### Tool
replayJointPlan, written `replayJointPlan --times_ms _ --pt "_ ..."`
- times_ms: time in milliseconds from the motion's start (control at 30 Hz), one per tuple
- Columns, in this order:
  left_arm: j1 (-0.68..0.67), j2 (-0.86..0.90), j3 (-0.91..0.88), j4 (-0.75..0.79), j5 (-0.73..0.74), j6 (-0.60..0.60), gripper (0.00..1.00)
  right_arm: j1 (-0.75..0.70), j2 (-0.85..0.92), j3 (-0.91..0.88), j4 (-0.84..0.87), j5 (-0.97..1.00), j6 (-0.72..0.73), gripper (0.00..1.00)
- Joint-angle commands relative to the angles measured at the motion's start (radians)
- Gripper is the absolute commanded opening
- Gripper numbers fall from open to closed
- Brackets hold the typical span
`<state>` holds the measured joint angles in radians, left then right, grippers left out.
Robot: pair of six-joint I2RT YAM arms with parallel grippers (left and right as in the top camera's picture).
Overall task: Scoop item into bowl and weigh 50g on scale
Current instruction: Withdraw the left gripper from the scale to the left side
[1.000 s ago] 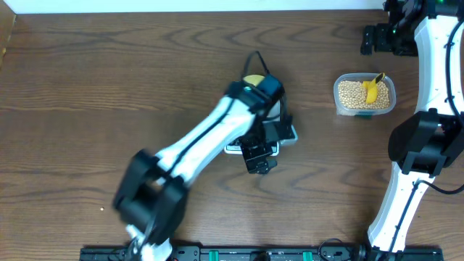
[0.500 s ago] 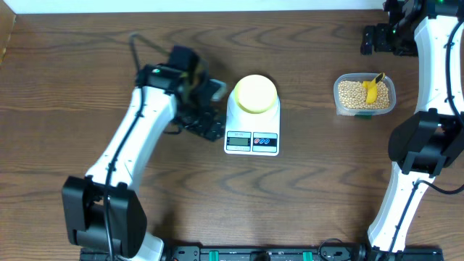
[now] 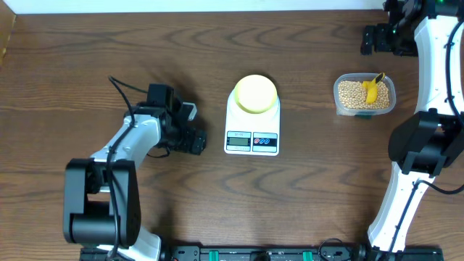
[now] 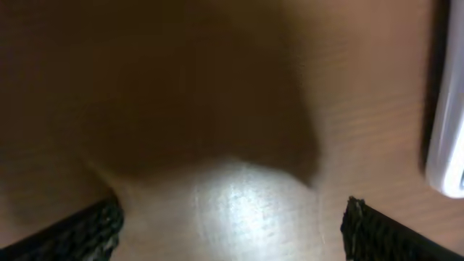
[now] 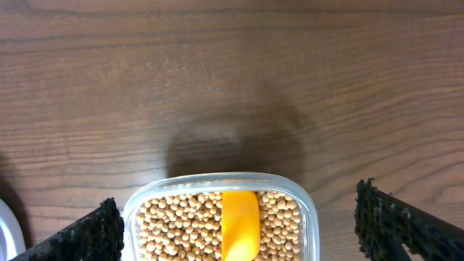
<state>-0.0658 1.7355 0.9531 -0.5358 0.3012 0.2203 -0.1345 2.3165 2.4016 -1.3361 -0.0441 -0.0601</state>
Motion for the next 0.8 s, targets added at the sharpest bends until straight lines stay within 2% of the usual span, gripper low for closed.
replayJointPlan --times_ms 0,333,633,767 --pt "0.004 0.066 -0.023 0.033 -0.019 -0.002 0.98 -0.002 0.0 0.016 0.001 0.008 -0.001 0.99" --pt "0.004 0.172 -0.023 0.112 -0.033 0.014 0.98 -0.002 0.0 0.016 0.001 0.008 -0.001 0.99" --pt "0.004 0.174 -0.023 0.131 -0.034 0.041 0.97 -0.002 0.0 0.016 0.001 0.008 -0.001 0.99" --pt "0.004 0.174 -0.023 0.116 -0.096 0.04 0.98 -0.002 0.0 0.016 0.001 0.008 -0.001 0.99"
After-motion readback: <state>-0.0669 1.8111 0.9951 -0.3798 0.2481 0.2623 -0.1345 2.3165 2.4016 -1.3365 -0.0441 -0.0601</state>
